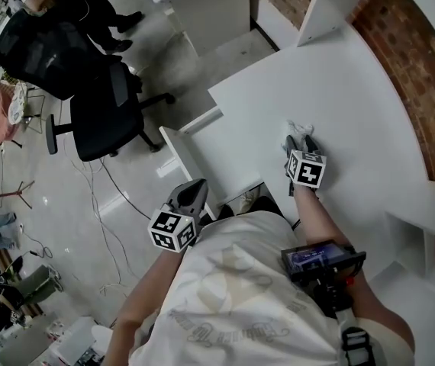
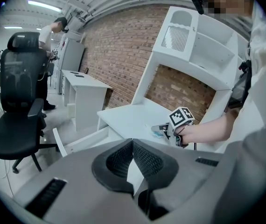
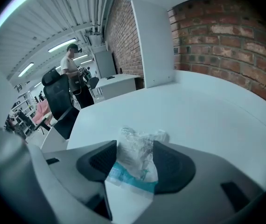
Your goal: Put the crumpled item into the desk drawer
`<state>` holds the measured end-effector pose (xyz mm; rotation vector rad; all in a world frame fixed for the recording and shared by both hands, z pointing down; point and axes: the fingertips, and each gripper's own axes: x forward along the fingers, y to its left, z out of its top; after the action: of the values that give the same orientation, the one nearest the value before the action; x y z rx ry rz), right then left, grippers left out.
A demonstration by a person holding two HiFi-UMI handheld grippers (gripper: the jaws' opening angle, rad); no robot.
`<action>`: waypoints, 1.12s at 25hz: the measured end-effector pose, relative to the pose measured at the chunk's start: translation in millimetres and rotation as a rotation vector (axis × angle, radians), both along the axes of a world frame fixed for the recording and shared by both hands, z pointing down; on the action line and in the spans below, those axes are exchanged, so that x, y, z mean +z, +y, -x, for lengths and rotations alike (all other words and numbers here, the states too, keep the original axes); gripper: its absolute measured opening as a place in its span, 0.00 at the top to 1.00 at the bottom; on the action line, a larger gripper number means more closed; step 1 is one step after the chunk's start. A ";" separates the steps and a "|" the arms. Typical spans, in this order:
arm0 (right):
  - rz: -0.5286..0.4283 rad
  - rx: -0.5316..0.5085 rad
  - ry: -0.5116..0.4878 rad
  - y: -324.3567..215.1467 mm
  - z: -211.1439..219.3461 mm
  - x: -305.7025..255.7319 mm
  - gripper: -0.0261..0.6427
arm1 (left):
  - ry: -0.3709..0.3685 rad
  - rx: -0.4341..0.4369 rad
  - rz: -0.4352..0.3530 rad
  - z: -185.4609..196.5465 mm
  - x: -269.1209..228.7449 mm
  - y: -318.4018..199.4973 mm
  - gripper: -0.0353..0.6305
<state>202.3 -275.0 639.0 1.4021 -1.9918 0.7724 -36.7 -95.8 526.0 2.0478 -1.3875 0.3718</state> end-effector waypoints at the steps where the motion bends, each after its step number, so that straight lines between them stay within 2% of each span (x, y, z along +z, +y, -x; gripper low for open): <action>1: -0.002 -0.008 0.013 -0.1 0.9 0.5 0.58 | 0.000 -0.003 0.001 1.0 -0.2 -0.3 0.92; 11: -0.024 -0.042 0.013 -1.3 8.1 -2.1 0.69 | -0.005 0.000 0.002 7.3 -0.4 -4.3 0.92; 19: -0.063 -0.102 0.023 3.8 13.8 -11.7 0.71 | -0.011 -0.006 -0.014 7.7 -2.8 -5.2 0.92; 28: -0.084 -0.168 -0.020 9.0 30.0 -23.4 0.72 | -0.010 -0.005 -0.009 1.0 -1.4 -4.5 0.92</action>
<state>172.2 -266.0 615.6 1.2579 -2.1475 0.6368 -37.7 -100.3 524.6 2.0524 -1.4023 0.3749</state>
